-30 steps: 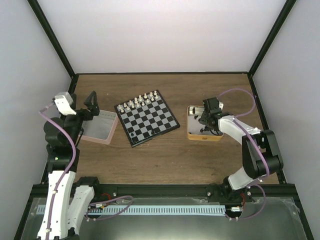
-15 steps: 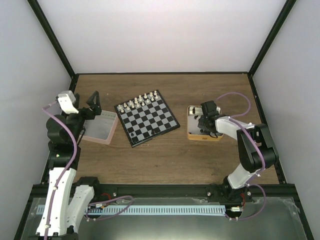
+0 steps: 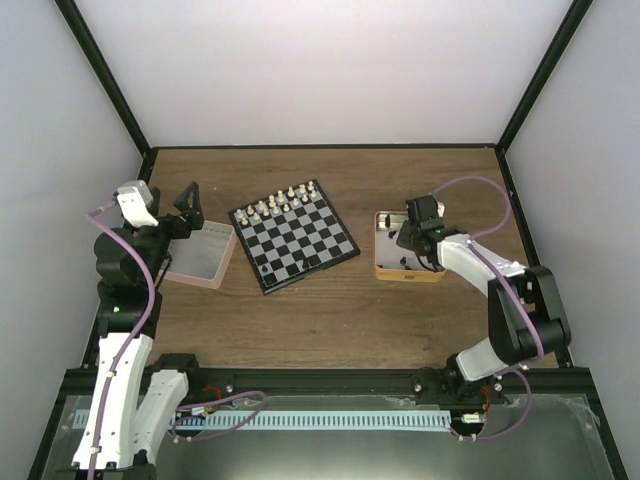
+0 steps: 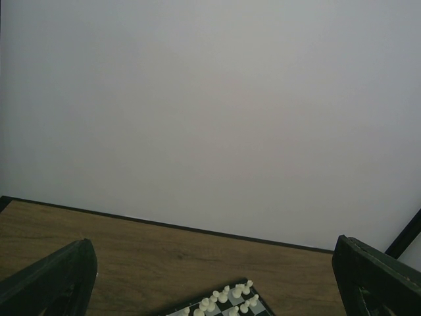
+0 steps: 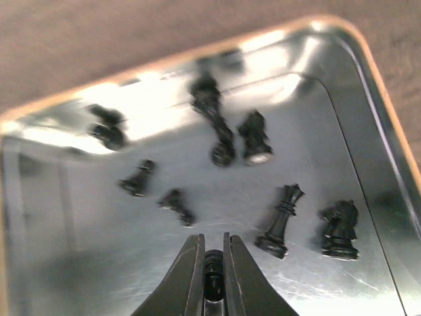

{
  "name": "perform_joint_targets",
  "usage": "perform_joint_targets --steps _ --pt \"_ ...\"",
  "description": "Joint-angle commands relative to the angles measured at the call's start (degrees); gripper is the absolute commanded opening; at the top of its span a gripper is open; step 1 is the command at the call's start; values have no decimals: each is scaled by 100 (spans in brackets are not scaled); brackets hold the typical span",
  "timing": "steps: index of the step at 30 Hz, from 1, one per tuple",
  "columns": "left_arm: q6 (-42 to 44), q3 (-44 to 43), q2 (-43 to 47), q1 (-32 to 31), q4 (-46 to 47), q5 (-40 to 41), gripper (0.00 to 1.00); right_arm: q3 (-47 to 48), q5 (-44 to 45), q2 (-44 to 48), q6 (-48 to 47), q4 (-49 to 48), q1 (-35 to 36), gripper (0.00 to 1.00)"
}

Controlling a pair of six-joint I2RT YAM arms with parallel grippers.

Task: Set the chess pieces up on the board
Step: Pick up the chess piece from the storage box, then place the chess piece on the chessboard.

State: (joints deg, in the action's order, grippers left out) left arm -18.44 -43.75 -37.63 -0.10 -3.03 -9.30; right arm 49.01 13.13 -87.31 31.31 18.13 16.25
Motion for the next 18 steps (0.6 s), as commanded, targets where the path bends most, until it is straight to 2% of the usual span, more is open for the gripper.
perform_joint_targets --steps 1,10,14,18 --pt "-29 24 32 -23 127 -49 100 450 -329 527 -126 37 247 1" --pt "-28 39 64 -18 131 -43 100 797 -2030 592 -292 -195 800 1" --pt "-46 41 71 -16 140 -80 100 1133 -2014 218 -328 -277 1696 1" --pt "-26 39 98 -18 136 -47 100 1839 -1543 -614 -451 -130 2576 1"
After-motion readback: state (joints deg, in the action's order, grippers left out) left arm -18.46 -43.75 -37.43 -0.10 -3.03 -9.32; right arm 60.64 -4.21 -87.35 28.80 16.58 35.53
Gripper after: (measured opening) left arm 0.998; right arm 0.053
